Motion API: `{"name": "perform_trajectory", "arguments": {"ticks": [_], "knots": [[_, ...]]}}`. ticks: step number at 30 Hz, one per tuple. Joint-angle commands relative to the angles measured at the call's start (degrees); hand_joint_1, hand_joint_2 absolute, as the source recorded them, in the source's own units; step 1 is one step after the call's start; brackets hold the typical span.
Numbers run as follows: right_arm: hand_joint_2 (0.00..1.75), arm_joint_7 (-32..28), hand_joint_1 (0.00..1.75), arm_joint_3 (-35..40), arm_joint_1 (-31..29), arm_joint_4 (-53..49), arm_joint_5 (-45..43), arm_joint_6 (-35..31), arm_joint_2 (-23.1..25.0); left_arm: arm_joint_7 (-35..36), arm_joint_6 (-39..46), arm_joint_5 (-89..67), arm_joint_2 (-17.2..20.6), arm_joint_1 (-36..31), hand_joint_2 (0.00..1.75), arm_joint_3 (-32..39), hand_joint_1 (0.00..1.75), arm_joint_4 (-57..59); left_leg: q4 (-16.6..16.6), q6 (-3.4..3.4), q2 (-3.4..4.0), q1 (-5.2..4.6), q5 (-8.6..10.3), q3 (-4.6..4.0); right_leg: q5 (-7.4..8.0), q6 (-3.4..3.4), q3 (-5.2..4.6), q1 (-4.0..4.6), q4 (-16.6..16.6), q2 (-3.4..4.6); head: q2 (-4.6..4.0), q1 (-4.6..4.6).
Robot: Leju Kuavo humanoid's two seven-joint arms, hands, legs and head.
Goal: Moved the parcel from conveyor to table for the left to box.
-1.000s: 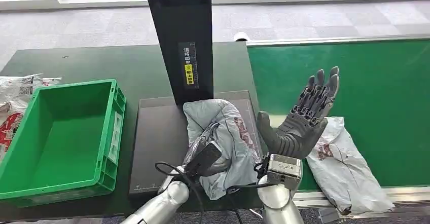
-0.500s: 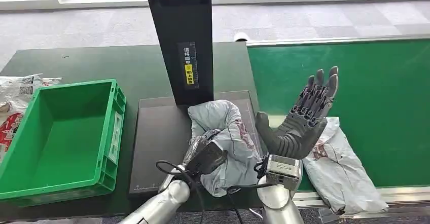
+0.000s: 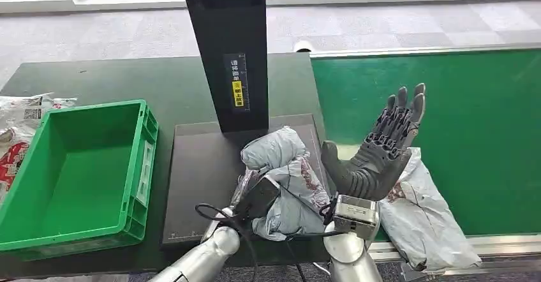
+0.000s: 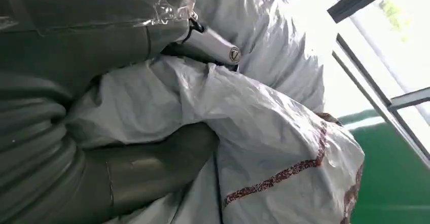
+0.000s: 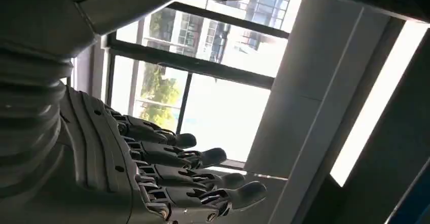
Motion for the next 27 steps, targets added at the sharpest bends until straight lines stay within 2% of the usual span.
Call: {"name": "perform_trajectory", "arguments": {"ticks": [1,2,3,4,5,6,7,10,11,12,15,23,27], "knots": [[1.75,0.2,0.00,0.8,3.0,-1.0,0.4,0.1,1.2,-6.4,3.4,3.2,4.6,-2.0,1.75,7.4,1.75,3.8,-0.2,-0.07,0.23,0.07,0.04,0.18,0.09,-0.14,0.11,0.09,-0.2,0.18,0.00,0.00],[1.75,0.2,0.00,0.7,3.0,-0.9,0.6,0.1,1.2,-7.1,5.8,2.1,4.1,-1.8,1.75,8.1,1.75,3.6,-0.1,-0.05,0.18,0.05,0.00,0.12,0.04,-0.10,0.06,0.07,-0.1,0.14,0.00,0.00],[1.75,0.2,0.00,0.7,3.4,-1.1,0.7,0.1,1.2,-8.4,10.0,-1.1,4.5,-1.4,1.75,11.9,1.75,2.2,-0.2,-0.06,0.22,0.10,0.02,0.15,0.07,-0.14,0.08,0.11,-0.2,0.17,0.00,0.00],[1.75,0.2,0.00,0.5,3.6,-1.2,0.8,0.1,1.2,-7.6,10.0,-12.8,4.6,0.8,1.75,22.9,1.75,-3.0,-0.1,-0.05,0.15,0.06,0.01,0.12,0.03,-0.12,0.04,0.08,-0.1,0.12,0.00,0.00],[1.75,0.2,0.00,0.5,3.9,-1.3,0.8,0.1,1.2,-8.0,10.0,-22.3,2.7,2.8,1.75,31.4,1.75,-6.8,-0.1,-0.05,0.14,0.07,0.01,0.06,0.04,-0.09,-0.03,0.08,-0.1,0.11,0.00,0.00],[1.75,0.2,0.00,0.2,4.3,-1.5,1.0,0.1,1.2,-8.6,10.0,-33.7,1.7,5.2,1.75,41.9,1.75,-15.0,-0.1,-0.05,0.17,0.06,0.02,0.10,0.05,-0.11,-0.02,0.08,-0.1,0.14,0.00,0.00],[1.75,0.2,0.00,-0.1,4.5,-1.1,1.1,0.1,1.2,-10.9,10.0,-39.9,1.7,7.7,1.75,47.8,1.75,-26.5,-0.2,-0.05,0.18,0.09,0.02,0.08,0.06,-0.12,-0.02,0.11,-0.2,0.14,0.00,0.00],[1.75,0.2,0.00,-0.7,4.2,-0.4,0.2,0.1,1.2,-8.9,10.0,-44.9,1.7,10.6,1.75,49.7,1.75,-44.9,0.0,-0.04,0.16,0.09,-0.01,-0.15,0.03,-0.09,-0.22,0.12,0.0,0.14,0.00,0.00],[1.75,0.2,0.00,-0.7,4.2,-0.4,0.2,0.1,1.2,-8.9,10.0,-44.9,1.7,10.6,1.75,49.7,1.75,-44.9,0.0,-0.04,0.19,0.07,0.00,-0.19,0.03,-0.07,-0.29,0.09,0.0,0.16,0.00,0.02],[1.75,0.2,0.00,-0.8,4.4,-0.4,-0.5,0.1,1.2,-7.5,10.0,-46.7,1.7,11.2,1.75,50.2,1.75,-50.9,0.0,-0.06,0.28,0.11,-0.03,-0.16,0.02,-0.10,-0.28,0.14,0.0,0.24,0.00,0.02],[1.75,0.2,0.00,-0.8,4.6,0.4,-1.9,0.1,1.2,-6.0,10.0,-51.1,1.7,11.6,1.75,51.9,1.75,-59.3,0.0,-0.11,0.76,0.14,-0.06,-0.08,0.08,-0.16,-0.37,0.16,0.0,0.68,0.00,0.00],[1.75,0.2,0.00,-0.8,4.6,0.4,-1.9,0.1,1.2,-6.0,10.0,-51.1,1.7,11.6,1.75,51.9,1.75,-59.3,-0.1,-0.07,0.53,0.13,-0.03,-0.03,0.06,-0.14,-0.23,0.15,-0.1,0.52,0.00,0.00],[1.75,0.2,0.00,-1.1,3.2,1.7,-2.8,0.1,1.2,-4.1,10.0,-55.9,1.7,10.2,1.75,52.9,1.75,-64.9,-0.1,-0.07,0.54,0.15,-0.04,-0.09,0.07,-0.16,-0.25,0.17,-0.1,0.51,0.00,0.00]]}}
